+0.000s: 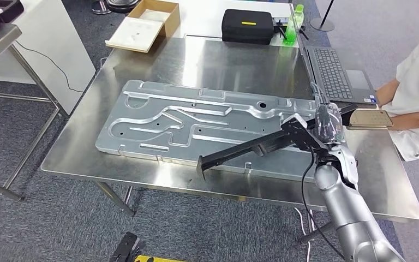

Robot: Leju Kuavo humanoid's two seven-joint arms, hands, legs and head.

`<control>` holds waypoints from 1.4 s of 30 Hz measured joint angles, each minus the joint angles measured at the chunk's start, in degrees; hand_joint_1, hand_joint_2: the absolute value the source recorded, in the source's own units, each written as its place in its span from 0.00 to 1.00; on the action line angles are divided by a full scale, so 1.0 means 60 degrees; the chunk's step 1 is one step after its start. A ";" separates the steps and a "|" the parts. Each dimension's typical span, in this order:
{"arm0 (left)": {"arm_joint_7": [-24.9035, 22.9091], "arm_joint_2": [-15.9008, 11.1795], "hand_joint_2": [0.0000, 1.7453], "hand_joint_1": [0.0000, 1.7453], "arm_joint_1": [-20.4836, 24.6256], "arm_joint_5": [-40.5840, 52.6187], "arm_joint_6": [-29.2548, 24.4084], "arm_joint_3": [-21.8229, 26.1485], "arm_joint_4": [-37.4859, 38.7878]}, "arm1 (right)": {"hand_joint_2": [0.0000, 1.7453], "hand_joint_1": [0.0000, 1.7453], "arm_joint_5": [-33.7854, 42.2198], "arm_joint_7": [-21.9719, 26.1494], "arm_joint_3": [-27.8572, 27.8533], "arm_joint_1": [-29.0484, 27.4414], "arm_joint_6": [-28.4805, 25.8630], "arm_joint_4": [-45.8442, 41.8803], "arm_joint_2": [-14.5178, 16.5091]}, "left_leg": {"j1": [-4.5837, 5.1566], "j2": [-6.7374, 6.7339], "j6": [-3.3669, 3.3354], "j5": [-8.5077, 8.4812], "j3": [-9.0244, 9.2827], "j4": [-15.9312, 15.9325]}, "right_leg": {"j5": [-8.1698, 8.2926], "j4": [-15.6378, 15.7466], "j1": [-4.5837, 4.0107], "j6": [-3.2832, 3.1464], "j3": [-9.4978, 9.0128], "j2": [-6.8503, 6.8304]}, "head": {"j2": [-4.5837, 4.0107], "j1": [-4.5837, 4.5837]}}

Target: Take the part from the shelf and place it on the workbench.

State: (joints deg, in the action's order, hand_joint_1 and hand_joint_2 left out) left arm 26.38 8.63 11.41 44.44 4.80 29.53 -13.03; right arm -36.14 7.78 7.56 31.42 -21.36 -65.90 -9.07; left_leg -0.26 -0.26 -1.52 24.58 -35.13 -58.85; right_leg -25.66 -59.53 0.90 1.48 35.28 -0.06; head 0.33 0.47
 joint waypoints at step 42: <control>0.0303 -0.0152 0.00 0.00 -0.0239 0.0005 0.0048 0.0052 0.0000 | 1.00 0.00 0.1932 0.0269 -0.0499 0.3639 0.6278 0.5075 -0.2054 | -0.0198 0.0001 0.0319 0.0747 -0.0114 -0.1341 | 0.0261 0.0515 -0.0082 -0.0366 -0.0466 0.0005 | 0.0000 0.0015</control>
State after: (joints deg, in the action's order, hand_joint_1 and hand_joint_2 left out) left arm 28.20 7.72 9.98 44.46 5.09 29.84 -13.03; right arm -24.55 9.40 4.57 53.25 16.31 -35.45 -21.39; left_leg -1.45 -0.25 0.39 29.07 -35.81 -66.90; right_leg -24.09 -56.45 0.41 -0.72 32.48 -0.03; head 0.33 0.56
